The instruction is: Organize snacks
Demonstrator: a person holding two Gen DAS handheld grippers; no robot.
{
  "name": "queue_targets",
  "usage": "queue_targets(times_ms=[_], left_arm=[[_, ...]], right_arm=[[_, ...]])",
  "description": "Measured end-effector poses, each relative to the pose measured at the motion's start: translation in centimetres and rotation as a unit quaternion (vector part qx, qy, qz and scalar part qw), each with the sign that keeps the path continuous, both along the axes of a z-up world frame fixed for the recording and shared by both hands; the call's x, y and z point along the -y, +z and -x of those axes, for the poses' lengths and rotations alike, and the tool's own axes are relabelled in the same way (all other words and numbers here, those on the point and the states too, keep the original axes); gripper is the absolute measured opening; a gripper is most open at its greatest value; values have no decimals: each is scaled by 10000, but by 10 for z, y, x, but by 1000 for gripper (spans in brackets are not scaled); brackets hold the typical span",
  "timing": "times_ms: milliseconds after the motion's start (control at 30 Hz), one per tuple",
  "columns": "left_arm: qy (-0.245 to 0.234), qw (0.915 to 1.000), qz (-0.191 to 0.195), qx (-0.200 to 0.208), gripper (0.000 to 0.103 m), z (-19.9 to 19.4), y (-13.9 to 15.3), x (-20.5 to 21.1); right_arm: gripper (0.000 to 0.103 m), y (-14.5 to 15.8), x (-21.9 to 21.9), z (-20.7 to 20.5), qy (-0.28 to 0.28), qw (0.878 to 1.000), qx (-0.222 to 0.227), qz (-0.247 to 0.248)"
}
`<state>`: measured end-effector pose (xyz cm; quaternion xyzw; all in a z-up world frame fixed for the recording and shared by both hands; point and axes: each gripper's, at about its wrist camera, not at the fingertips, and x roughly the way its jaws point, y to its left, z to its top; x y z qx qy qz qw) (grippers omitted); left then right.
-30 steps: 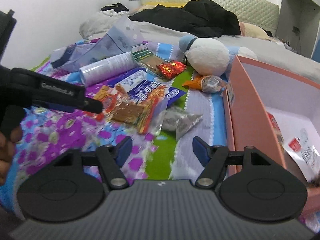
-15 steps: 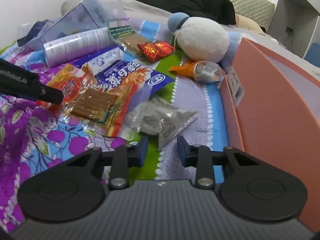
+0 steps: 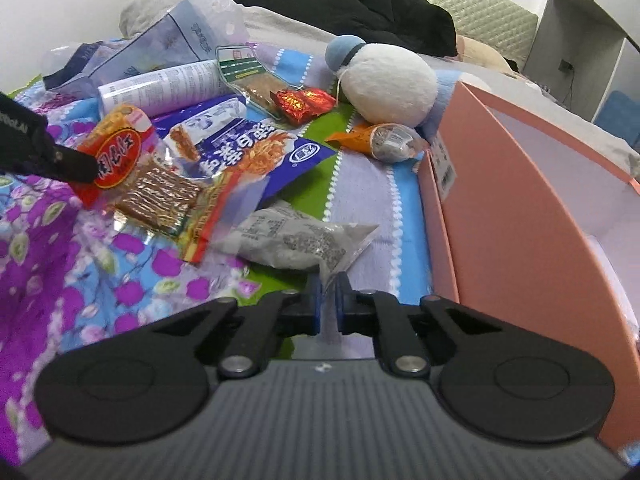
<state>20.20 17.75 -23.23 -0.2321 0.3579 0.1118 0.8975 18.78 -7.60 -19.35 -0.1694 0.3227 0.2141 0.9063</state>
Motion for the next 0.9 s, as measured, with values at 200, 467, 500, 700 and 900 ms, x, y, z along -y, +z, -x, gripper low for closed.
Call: queue_targets(times_ms=[200,467,500,700,900], left_arm=[[136,9995,-288,-87,11,37,11,23],[175,9985,-330,-406,11,73,18,52],[183,9979,-385,-478,11,76,18,55],[341,9962,-109,-793,11,92,14,60],[336,9933,139,-1099,11,97,5,67]], right_arm=[[9,15,18,33,23,10000,-14,-39],[9,23,52,79,78,9999,-141,-48],[9,23,55,84,111,9998,-133,-17],[9,17,71,102,134,9990,-397,-130],[10,15,79,106,230,9976,-612,-207]])
